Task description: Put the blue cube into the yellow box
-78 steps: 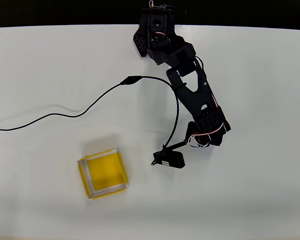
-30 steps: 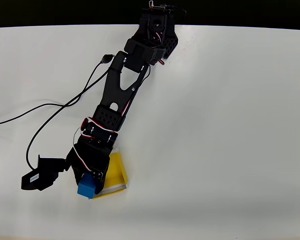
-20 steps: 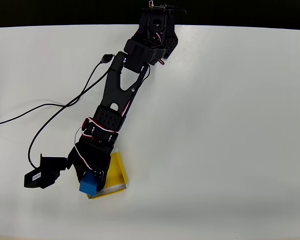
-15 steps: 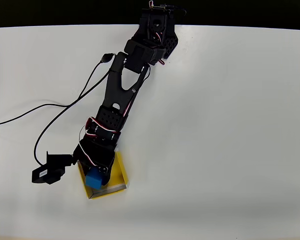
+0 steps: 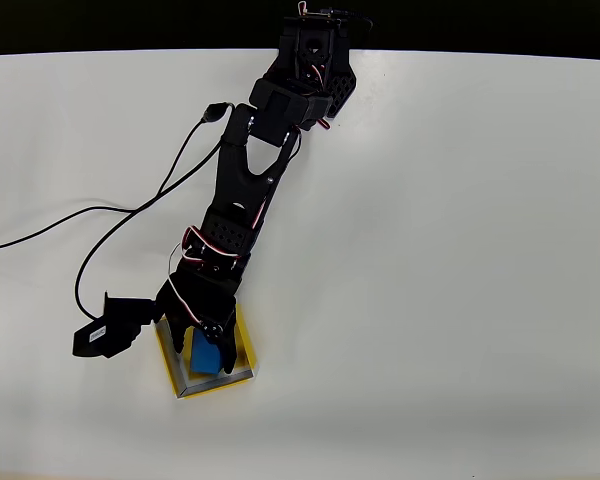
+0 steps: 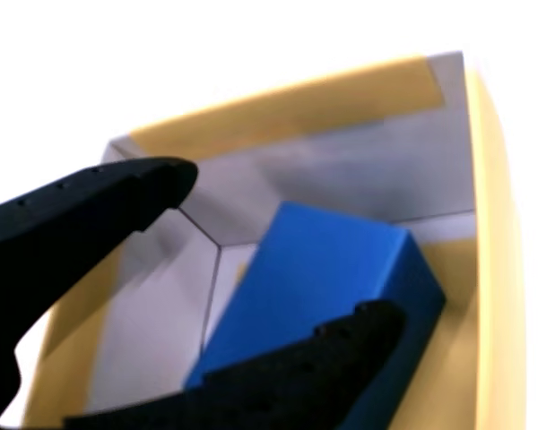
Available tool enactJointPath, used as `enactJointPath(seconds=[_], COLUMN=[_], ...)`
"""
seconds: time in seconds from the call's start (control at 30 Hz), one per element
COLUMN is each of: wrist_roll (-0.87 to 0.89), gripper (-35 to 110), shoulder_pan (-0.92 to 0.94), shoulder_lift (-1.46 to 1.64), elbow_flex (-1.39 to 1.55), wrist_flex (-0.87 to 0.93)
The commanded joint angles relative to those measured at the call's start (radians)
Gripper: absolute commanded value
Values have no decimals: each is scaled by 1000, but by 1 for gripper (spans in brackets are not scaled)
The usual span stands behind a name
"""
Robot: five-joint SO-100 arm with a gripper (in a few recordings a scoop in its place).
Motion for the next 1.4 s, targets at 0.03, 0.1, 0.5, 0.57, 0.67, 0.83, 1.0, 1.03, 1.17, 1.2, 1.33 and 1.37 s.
enactJointPath(seconds=[0.03,0.1,0.5,0.57,0.67,0.83,1.0,1.03,1.17,1.2,1.33,1.37], wrist_roll=[-14,-15,14,0,-9,-15,-48,-61,-106,-110,-124,-129], gripper=[38,36,20,19,17,17,17,17,17,17,16,16], shoulder_pan=[-20,-29,-166,-222,-313,-428,-448,-442,-416,-411,-388,-382], shoulder_lift=[276,327,815,913,1048,1296,1537,1580,1770,1812,1936,1970], elbow_flex=[-293,-316,71,184,330,617,899,951,1138,1177,1285,1315], wrist_flex=[193,256,565,597,670,727,713,707,713,721,762,773])
